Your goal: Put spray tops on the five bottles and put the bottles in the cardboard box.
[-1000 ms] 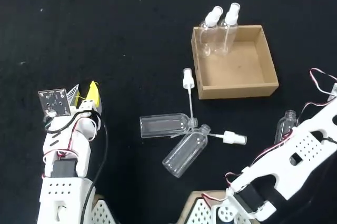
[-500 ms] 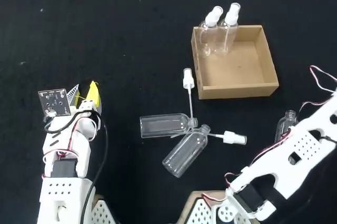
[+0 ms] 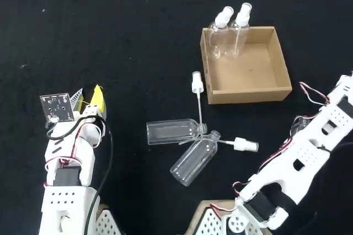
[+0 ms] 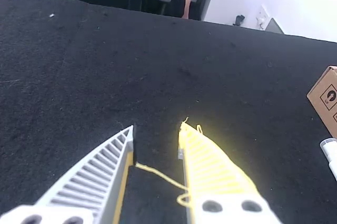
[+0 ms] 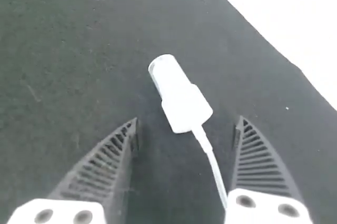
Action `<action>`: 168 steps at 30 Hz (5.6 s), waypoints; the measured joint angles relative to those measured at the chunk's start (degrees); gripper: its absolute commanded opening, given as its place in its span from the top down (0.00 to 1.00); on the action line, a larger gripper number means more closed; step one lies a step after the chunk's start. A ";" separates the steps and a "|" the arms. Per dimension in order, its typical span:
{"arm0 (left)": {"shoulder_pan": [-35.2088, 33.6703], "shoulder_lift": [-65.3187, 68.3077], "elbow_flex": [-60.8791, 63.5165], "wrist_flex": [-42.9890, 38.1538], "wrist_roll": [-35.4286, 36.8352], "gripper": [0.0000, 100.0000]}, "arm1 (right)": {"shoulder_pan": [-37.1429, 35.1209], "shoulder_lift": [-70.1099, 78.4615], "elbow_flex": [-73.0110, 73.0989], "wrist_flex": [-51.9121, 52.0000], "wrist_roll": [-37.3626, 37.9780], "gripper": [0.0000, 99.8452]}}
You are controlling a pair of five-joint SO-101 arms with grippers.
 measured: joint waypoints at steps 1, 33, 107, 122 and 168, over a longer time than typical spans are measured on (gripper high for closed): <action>0.00 0.00 0.00 0.00 0.00 0.86 | 0.00 0.09 0.00 -0.18 0.00 0.82; 0.00 0.00 0.00 0.00 0.00 0.86 | 4.92 -16.09 -1.85 52.84 0.09 0.99; 0.00 0.00 0.00 0.00 0.00 0.86 | 3.69 -19.08 -1.76 62.51 -2.37 0.94; 0.00 0.00 0.00 0.00 0.00 0.86 | 3.69 -19.08 -1.76 61.27 -2.29 0.94; 0.00 0.00 0.00 0.00 0.00 0.86 | 6.86 -26.29 -1.76 60.92 -2.29 0.99</action>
